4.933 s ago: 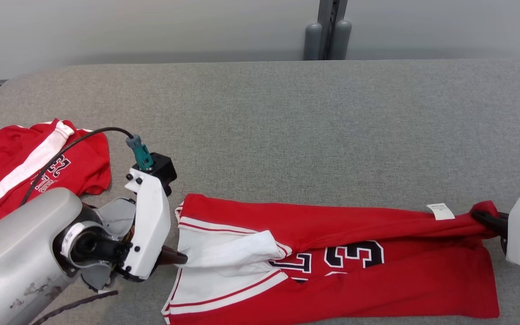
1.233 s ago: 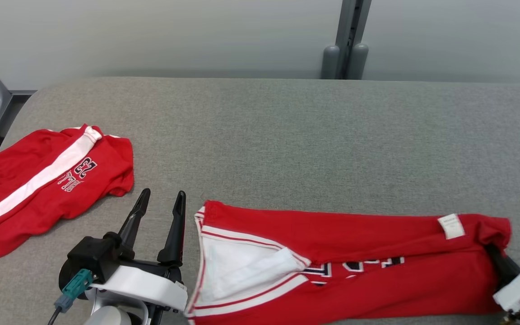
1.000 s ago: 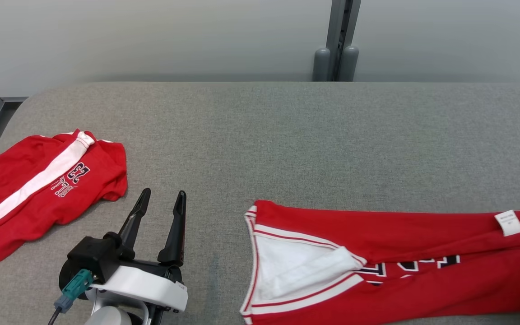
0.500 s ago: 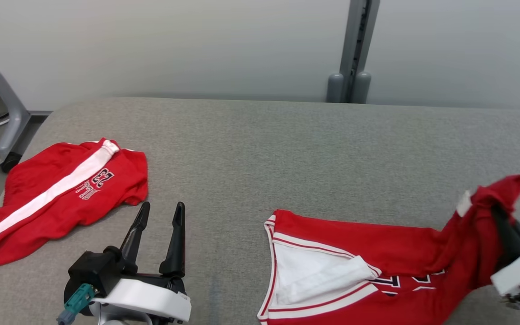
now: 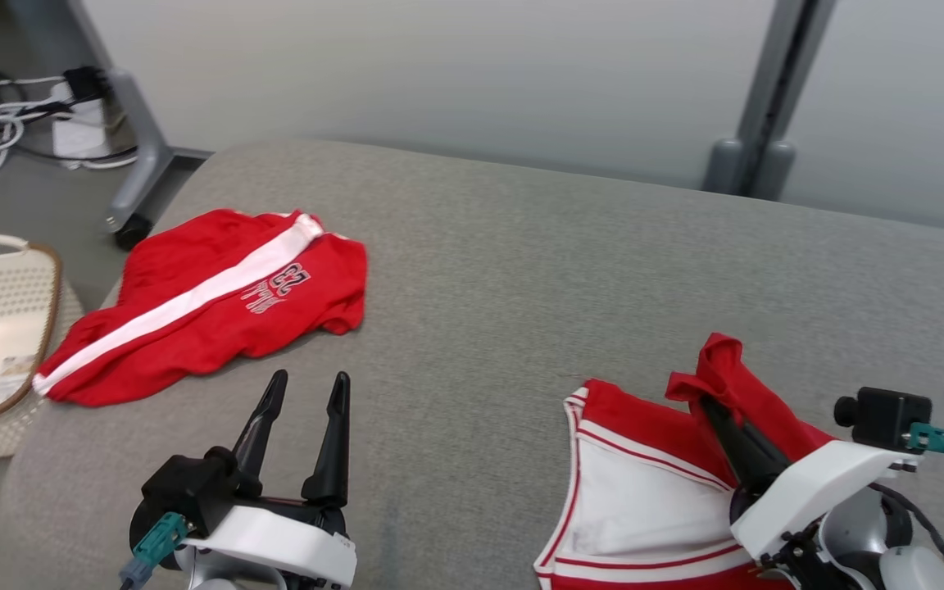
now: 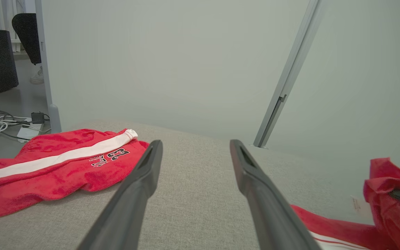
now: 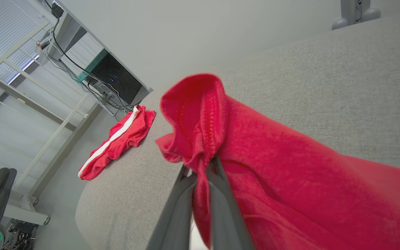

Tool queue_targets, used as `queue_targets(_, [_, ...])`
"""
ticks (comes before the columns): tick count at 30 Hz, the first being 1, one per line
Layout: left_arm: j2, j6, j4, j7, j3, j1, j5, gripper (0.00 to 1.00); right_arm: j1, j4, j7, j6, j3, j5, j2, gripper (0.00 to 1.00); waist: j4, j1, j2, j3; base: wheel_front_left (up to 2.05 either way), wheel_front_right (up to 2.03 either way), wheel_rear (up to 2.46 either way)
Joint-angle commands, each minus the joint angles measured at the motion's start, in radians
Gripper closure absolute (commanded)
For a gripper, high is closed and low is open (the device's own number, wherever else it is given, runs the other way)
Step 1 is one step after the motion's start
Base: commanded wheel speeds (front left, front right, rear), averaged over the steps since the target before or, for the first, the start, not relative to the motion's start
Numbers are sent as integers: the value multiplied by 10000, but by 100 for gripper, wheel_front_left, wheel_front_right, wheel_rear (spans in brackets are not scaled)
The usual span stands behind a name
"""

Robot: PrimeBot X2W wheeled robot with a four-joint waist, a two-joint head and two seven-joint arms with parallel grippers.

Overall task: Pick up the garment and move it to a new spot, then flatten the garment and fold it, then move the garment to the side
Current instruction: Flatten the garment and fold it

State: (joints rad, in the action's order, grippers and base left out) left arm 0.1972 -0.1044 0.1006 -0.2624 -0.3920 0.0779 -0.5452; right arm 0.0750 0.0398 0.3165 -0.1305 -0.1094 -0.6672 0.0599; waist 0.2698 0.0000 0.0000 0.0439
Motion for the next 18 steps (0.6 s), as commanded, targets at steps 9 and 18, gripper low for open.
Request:
queue_targets(9, [-63,194,272,-19,-120,398,69,0,607,1560,-237,-9,-526,-300,-67,100,1026,0,0,282,0,0,0])
queue_targets(18, [-15,157,381,-9,-107,333,31,0,941,2032,-584,-7,-1404,-736,-59,0,634,0,0,190,0,0,0])
